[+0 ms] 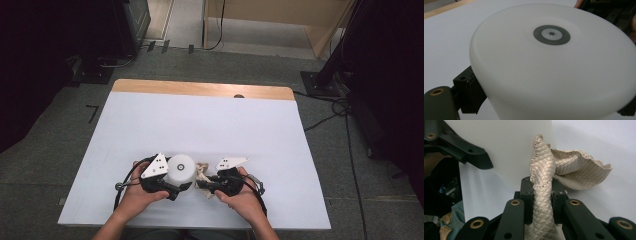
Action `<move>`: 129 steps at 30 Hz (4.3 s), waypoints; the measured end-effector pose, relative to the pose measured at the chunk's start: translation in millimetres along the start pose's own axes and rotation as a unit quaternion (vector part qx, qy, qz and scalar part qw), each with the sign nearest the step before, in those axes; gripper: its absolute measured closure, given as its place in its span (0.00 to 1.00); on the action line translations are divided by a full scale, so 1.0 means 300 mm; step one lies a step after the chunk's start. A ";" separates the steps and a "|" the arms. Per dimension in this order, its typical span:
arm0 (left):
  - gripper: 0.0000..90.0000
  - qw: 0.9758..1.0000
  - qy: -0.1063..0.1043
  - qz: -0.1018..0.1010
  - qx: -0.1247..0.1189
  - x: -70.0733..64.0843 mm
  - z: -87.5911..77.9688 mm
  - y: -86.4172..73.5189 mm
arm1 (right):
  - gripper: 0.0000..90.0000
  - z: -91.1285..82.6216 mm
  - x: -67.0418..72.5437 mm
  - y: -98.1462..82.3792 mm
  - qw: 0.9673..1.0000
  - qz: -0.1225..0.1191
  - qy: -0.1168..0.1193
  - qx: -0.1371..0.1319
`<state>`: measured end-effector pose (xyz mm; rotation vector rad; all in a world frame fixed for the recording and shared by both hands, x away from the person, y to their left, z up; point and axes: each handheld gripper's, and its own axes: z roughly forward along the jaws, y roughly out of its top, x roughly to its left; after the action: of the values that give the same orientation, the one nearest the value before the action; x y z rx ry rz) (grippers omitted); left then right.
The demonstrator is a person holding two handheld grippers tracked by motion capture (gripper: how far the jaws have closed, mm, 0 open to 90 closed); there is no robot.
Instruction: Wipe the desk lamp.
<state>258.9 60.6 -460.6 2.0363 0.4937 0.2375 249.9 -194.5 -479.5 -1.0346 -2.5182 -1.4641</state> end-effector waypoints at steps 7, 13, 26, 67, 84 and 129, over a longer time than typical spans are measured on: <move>0.08 1.000 -0.002 0.001 0.001 0.001 0.000 -0.001 | 0.86 -0.097 0.058 0.063 0.995 -0.043 0.004 -0.092; 0.08 1.000 -0.001 0.003 0.002 0.000 0.000 -0.001 | 0.86 -0.089 0.039 0.049 0.995 -0.029 0.030 -0.090; 0.09 1.000 0.001 0.022 0.002 -0.004 -0.001 0.004 | 0.85 0.003 -0.020 -0.011 1.000 0.015 0.007 -0.005; 0.09 0.997 0.056 -0.031 -0.050 -0.009 -0.025 0.016 | 0.86 -0.017 0.009 0.006 0.999 -0.025 -0.003 -0.026; 0.09 0.997 0.036 -0.016 -0.061 0.000 -0.024 -0.005 | 0.85 -0.011 -0.002 0.005 0.999 -0.003 -0.005 -0.032; 0.00 0.985 0.108 -0.121 -0.062 -0.067 -0.010 -0.023 | 0.85 0.046 0.023 0.000 0.998 -0.041 -0.041 0.010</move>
<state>238.0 57.2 -464.5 1.8190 0.8359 0.3349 248.3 -180.1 -484.6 -1.0212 -2.6571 -1.4419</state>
